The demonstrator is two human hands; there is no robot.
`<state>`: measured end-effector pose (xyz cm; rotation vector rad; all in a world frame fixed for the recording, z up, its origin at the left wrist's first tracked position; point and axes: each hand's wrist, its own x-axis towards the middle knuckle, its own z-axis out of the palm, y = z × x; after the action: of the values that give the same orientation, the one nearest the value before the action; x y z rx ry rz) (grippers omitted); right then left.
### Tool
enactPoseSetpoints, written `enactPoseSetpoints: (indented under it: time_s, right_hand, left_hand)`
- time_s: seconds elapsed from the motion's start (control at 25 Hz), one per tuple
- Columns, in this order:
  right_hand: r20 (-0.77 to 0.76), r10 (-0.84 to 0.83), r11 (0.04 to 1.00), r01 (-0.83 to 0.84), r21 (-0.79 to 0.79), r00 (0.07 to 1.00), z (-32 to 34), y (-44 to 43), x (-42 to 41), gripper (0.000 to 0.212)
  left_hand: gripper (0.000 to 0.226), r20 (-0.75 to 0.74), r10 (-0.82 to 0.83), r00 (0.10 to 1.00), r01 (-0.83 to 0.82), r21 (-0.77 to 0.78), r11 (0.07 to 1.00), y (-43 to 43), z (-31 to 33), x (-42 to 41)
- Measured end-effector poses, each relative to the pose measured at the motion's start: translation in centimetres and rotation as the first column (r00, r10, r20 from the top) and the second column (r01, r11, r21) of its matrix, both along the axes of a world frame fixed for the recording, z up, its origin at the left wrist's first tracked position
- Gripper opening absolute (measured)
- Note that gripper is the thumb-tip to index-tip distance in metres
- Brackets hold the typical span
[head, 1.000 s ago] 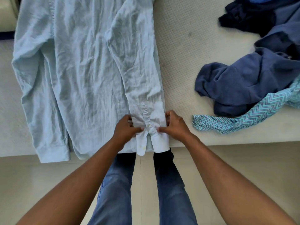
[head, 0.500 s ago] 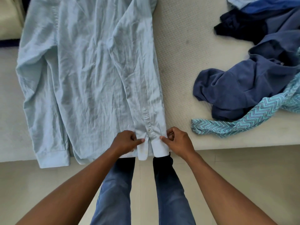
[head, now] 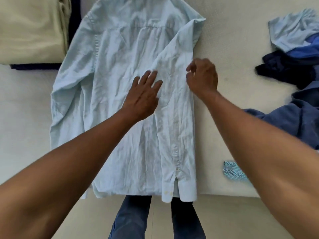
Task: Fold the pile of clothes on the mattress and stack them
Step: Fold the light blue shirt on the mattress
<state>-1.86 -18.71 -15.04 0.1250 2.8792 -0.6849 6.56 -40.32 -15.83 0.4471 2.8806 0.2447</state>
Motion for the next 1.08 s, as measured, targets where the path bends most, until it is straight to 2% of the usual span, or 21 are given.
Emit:
enactPoseSetpoints:
  time_s: [0.08, 0.12, 0.2, 0.28, 0.36, 0.44, 0.56, 0.72, 0.84, 0.88, 0.96, 1.04, 1.08]
  right_hand:
    - [-0.042, 0.129, 0.989, -0.126, 0.073, 0.991, 0.2, -1.1, -5.3, 0.022]
    - [-0.004, 0.198, 0.976, -0.197, 0.091, 0.980, 0.0, -1.3, -7.3, 0.029]
    - [0.170, 0.287, 0.941, -0.311, 0.135, 0.943, -0.6, -1.7, -10.7, 0.050]
    - [0.313, 0.236, 0.936, -0.302, 0.183, 0.920, -1.2, -2.1, -12.0, 0.064]
    - [0.291, 0.177, 0.936, -0.252, 0.246, 0.940, -1.4, -3.1, -11.1, 0.068]
    - [0.186, 0.189, 0.917, -0.241, 0.319, 0.964, -1.5, -4.4, -8.0, 0.070]
    - [0.060, 0.252, 0.912, -0.257, 0.319, 0.966, -1.9, -5.6, -0.2, 0.073]
    - [0.138, 0.373, 0.880, -0.397, 0.262, 0.917, -2.5, -6.9, 11.2, 0.072]
    - [0.186, 0.472, 0.846, -0.502, 0.182, 0.862, -2.1, -8.0, 16.7, 0.071]
    - [0.187, 0.492, 0.839, -0.521, 0.160, 0.850, -1.8, -8.6, 17.4, 0.069]
    - [0.174, 0.512, 0.832, -0.536, 0.144, 0.841, -1.6, -9.8, 17.6, 0.064]
    - [0.138, 0.519, 0.834, -0.535, 0.135, 0.843, -1.4, -11.5, 17.0, 0.060]
    - [0.124, 0.518, 0.841, -0.530, 0.109, 0.847, -1.2, -12.5, 16.3, 0.058]
  left_hand:
    - [0.073, 0.050, -0.054, 0.997, 0.060, -0.121, 0.991, -1.1, -1.7, -1.2]
    - [0.076, 0.063, -0.063, 0.996, 0.072, -0.143, 0.987, -1.8, -2.4, -1.4]
    - [0.079, 0.090, -0.061, 0.994, 0.073, -0.147, 0.986, -3.5, -3.5, -1.6]
    - [0.078, 0.106, -0.015, 0.994, 0.029, -0.134, 0.991, -4.5, -4.2, -1.4]
    - [0.077, 0.111, 0.038, 0.993, -0.026, -0.106, 0.994, -5.3, -4.4, -0.8]
    - [0.077, 0.115, 0.082, 0.990, -0.074, -0.069, 0.995, -6.1, -4.2, 0.4]
    - [0.077, 0.125, 0.100, 0.987, -0.090, -0.082, 0.992, -7.6, -3.2, 3.4]
    - [0.073, 0.165, 0.112, 0.980, -0.091, -0.129, 0.987, -10.2, -2.3, 8.9]
    - [0.046, 0.020, 0.285, 0.958, -0.284, -0.055, 0.957, -13.3, -0.6, 12.0]
    - [0.038, -0.041, 0.405, 0.913, -0.407, -0.031, 0.913, -14.5, 0.0, 12.8]
    - [0.040, -0.077, 0.682, 0.727, -0.686, -0.032, 0.727, -17.1, 1.4, 13.8]
    - [0.067, 0.084, 0.881, 0.465, -0.875, -0.103, 0.472, -19.4, 2.4, 14.8]
    - [0.078, 0.191, 0.916, 0.353, -0.916, -0.128, 0.379, -20.3, 2.6, 15.2]
